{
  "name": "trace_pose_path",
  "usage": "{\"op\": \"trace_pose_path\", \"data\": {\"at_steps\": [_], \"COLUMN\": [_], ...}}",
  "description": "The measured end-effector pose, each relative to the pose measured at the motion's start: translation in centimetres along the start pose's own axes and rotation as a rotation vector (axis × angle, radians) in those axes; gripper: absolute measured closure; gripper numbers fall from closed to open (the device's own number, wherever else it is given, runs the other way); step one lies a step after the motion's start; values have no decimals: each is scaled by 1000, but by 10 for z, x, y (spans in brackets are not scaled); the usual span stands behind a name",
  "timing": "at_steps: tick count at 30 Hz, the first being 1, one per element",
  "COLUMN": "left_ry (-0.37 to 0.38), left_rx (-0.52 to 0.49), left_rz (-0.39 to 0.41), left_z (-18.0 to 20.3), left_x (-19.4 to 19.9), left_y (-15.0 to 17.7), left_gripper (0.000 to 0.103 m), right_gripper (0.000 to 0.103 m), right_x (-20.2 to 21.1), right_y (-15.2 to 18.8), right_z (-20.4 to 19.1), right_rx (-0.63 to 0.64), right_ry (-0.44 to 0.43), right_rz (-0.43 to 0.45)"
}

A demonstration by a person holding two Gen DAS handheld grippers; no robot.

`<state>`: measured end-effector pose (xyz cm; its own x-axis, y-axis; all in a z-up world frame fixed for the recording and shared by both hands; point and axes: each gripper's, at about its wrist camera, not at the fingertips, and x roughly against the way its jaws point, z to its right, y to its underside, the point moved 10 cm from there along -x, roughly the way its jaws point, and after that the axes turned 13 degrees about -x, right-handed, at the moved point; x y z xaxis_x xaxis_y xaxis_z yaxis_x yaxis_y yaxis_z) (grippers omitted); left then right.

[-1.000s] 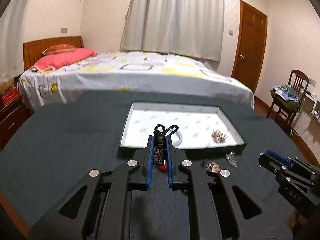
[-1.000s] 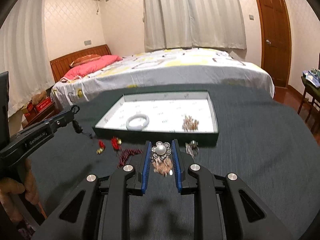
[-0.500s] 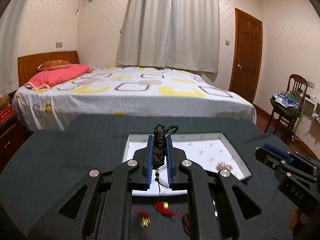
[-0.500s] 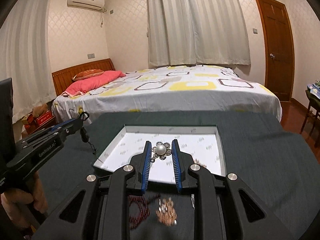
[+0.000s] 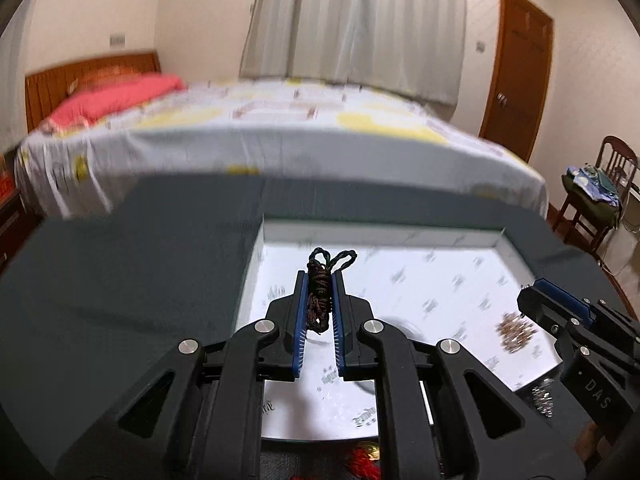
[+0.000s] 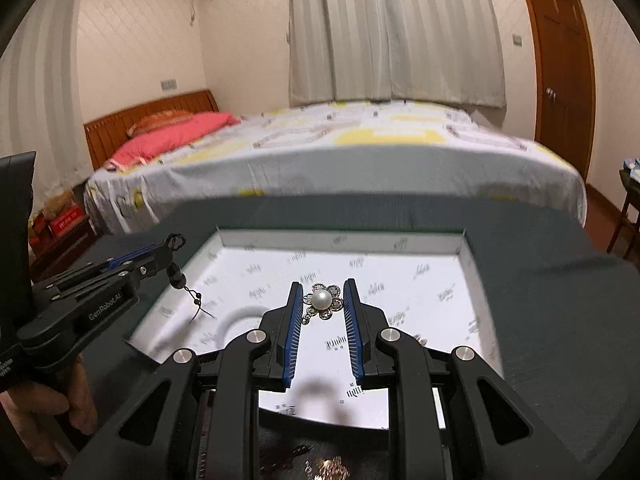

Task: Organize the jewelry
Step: 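Carry the cord pendant with the left tool while the right tool carries the small brooch to the tray, then open both tools to drop pendant and small brooch into the tray, then withdraw both tools from the tray back toward the remaining jewelry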

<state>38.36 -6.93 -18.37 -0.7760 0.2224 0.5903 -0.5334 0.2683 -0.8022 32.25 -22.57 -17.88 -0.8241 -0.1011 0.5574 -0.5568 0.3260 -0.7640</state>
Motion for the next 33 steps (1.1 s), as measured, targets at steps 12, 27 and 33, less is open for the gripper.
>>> {"op": "trace_pose_path", "data": {"at_steps": [12, 27, 33], "left_ry": [27, 40, 35], "left_rx": [-17, 11, 9], "left_rz": [-118, -158, -148], "left_z": [1, 1, 0], "left_x": [-35, -44, -42], "left_y": [24, 39, 39], "left_gripper": [90, 58, 45], "right_gripper": [81, 73, 56], "right_x": [-42, -52, -46], "right_y": [26, 27, 24], "right_z": [8, 12, 11], "right_rx": [-7, -21, -18], "right_ry": [40, 59, 50], "right_rz": [-163, -203, -176]}}
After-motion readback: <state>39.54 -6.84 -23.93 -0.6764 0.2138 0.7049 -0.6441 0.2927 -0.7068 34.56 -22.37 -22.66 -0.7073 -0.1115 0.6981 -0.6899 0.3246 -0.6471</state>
